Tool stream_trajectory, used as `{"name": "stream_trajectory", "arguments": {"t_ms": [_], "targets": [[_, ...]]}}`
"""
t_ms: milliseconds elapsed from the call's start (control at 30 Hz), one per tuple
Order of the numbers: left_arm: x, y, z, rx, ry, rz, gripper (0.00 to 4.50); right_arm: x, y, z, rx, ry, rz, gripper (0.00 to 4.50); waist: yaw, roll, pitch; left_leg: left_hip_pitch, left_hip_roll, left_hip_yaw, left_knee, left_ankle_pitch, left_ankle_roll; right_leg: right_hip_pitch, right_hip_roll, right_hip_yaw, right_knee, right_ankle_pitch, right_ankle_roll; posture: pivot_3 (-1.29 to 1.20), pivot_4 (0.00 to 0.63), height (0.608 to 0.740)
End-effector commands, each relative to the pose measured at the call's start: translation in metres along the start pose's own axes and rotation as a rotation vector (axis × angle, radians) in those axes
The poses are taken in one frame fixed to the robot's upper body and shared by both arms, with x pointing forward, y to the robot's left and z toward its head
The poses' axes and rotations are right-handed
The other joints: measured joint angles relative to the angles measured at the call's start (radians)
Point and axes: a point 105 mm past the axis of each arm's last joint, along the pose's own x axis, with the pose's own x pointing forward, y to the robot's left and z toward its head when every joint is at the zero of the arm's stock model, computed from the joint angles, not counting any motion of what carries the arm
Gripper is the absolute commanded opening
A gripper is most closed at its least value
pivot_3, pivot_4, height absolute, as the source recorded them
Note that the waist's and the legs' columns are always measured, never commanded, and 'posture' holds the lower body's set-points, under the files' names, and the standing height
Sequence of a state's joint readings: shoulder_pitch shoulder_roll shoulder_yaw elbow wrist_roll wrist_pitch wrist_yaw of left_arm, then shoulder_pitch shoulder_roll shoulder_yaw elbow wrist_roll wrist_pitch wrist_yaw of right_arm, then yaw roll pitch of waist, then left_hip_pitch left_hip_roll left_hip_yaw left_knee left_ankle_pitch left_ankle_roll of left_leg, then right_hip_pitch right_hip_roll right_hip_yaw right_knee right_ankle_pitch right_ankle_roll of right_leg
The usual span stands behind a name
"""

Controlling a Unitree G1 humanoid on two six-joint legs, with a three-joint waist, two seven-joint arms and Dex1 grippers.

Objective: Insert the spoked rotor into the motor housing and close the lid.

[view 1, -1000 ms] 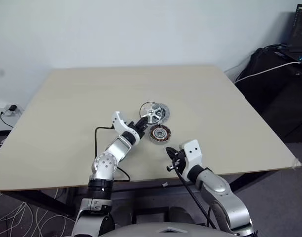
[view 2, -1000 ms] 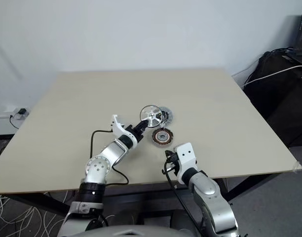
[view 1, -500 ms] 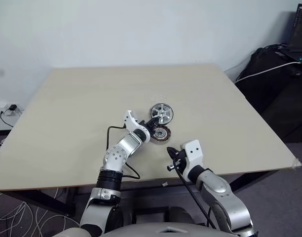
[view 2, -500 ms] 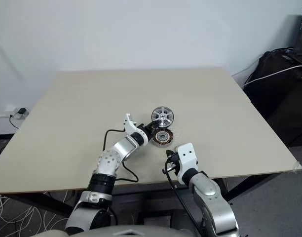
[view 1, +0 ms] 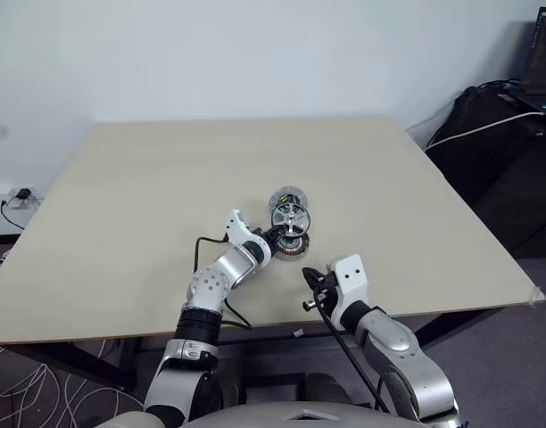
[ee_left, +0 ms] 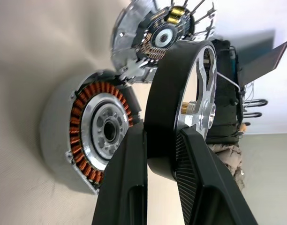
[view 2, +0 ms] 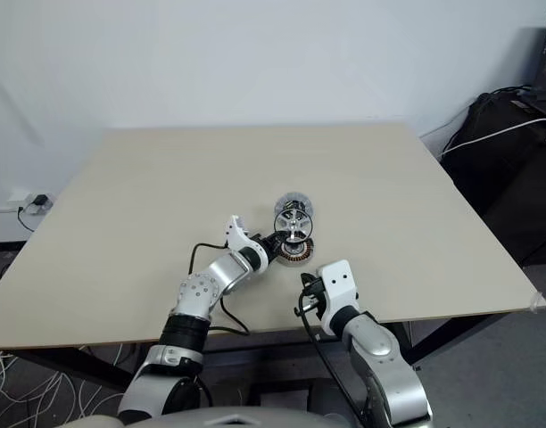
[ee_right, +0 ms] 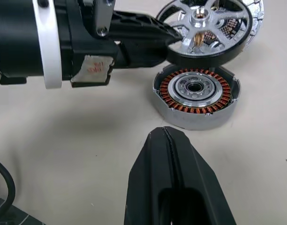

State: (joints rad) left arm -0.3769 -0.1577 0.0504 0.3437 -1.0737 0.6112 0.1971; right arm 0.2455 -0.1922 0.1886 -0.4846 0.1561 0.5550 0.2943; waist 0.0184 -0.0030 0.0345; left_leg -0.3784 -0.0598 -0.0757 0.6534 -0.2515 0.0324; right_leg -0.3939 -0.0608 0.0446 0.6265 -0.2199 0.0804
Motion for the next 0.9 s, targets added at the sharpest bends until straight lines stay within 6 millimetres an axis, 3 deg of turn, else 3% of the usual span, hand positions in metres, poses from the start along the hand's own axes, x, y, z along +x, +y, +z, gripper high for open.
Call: {"name": "stream_trajectory", "arguments": {"t_ms": [33,900], "targets": [[0.006,-0.019,-0.061,-0.187,0.109,-0.065,0.51,-0.002,0.003,0.016,-0.015,-0.062,0.004,0.00,0.000,0.000,0.000,0.000,0.000,0.000,0.000,0.000,0.000,0.000,0.000,0.000,0.000,0.000,0.000,0.00,0.000,0.740],[0.007,-0.008,-0.075,-0.181,0.175,-0.010,0.51,-0.002,0.002,0.018,-0.017,-0.068,-0.008,0.00,0.000,0.000,0.000,0.000,0.000,0.000,0.000,0.000,-0.001,0.000,0.000,0.000,0.000,0.000,0.000,0.00,0.000,0.740]]}}
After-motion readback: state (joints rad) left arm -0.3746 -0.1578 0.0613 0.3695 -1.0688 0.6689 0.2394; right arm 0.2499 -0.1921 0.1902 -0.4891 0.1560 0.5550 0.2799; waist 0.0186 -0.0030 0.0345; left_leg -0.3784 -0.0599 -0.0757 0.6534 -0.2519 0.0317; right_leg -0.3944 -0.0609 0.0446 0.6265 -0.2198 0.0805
